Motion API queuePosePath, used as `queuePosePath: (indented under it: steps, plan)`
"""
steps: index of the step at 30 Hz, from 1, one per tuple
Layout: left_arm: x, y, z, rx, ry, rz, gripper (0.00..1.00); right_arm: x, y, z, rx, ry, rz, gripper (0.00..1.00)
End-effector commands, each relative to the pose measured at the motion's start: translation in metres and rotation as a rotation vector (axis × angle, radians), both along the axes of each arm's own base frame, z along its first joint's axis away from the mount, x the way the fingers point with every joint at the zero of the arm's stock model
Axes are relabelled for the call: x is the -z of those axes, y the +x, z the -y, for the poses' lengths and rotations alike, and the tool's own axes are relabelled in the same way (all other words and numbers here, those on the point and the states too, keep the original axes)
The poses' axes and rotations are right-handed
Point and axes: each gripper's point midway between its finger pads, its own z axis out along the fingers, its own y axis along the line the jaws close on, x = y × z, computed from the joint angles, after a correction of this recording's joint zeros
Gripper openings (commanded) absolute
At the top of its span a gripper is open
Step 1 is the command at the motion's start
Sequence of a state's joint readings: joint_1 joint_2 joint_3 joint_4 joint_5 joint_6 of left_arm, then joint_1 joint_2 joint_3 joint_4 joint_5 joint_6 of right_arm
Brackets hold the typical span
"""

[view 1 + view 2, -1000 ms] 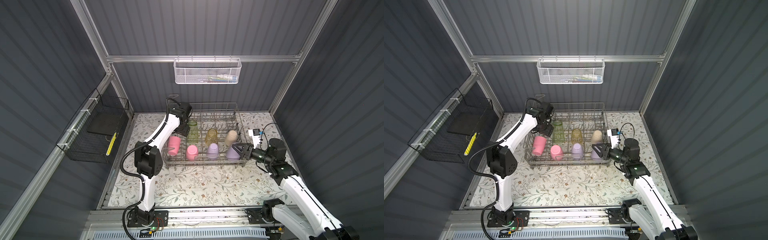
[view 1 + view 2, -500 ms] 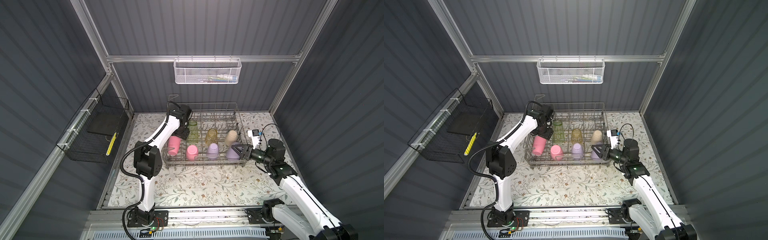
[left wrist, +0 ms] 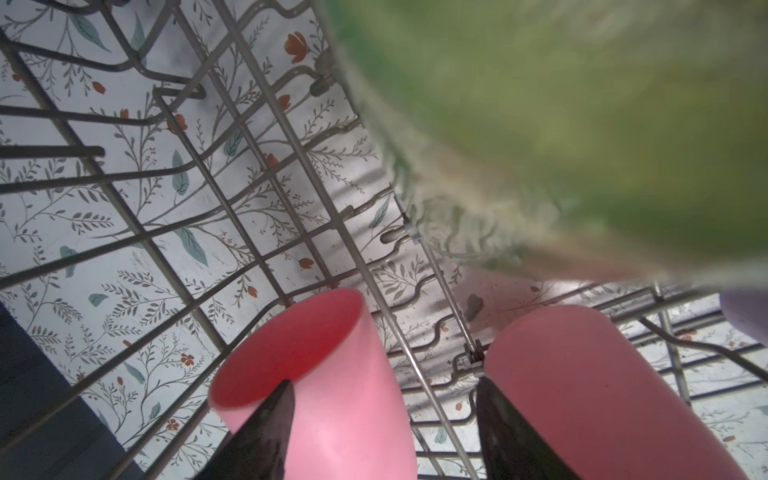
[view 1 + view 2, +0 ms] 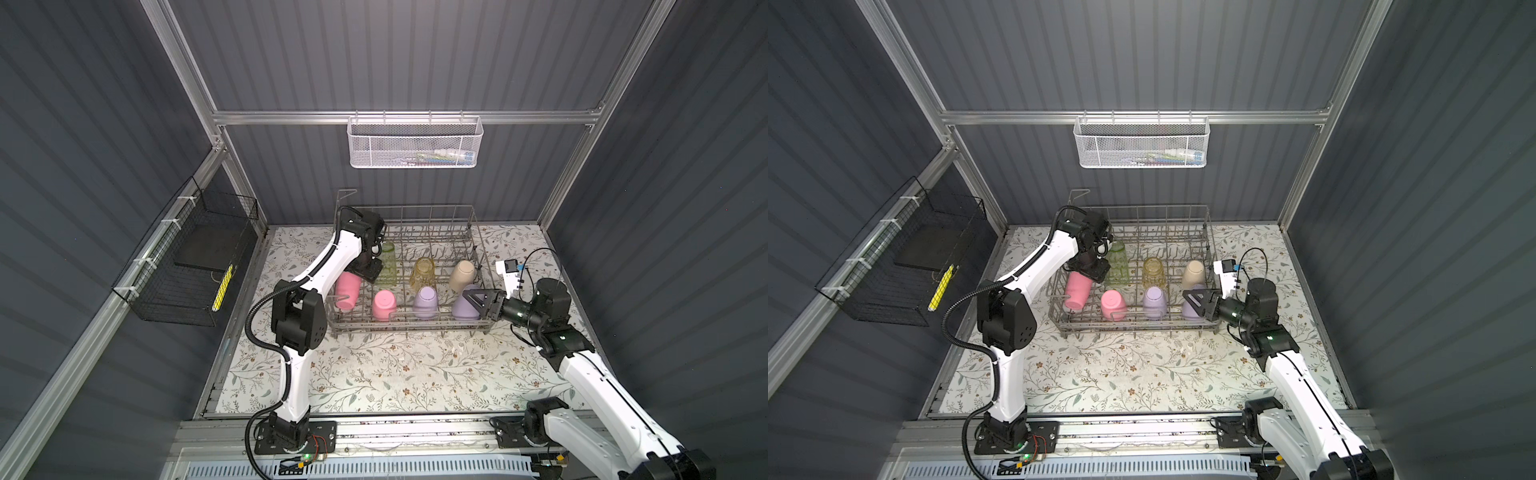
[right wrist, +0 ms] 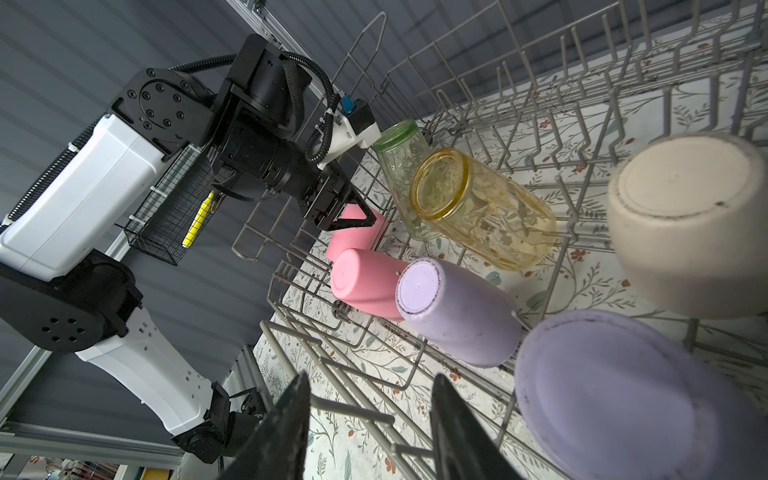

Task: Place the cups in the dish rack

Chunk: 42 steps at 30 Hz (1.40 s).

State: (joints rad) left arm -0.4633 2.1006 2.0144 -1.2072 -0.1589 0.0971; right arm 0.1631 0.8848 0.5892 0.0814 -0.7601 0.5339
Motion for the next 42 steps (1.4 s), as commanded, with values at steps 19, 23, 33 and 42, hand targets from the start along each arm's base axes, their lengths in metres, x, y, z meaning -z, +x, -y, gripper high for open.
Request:
queuePosePath:
  steps: [19,23,33,42]
  plan:
    - [-0.032,0.008,-0.03,-0.158,0.083,0.107,0.83,0.0,-0.001,0.0,-0.007,0.006,0.014,0.49]
    - [-0.026,0.0,-0.04,-0.23,0.111,0.098,0.83,0.001,0.001,-0.001,-0.014,0.015,0.011,0.49]
    - [-0.016,-0.007,-0.046,-0.335,0.095,0.126,0.85,0.003,-0.002,-0.001,-0.015,0.01,0.013,0.49]
    - [0.008,-0.01,-0.058,-0.382,0.156,0.134,0.86,0.005,-0.006,0.001,-0.011,0.002,0.014,0.48]
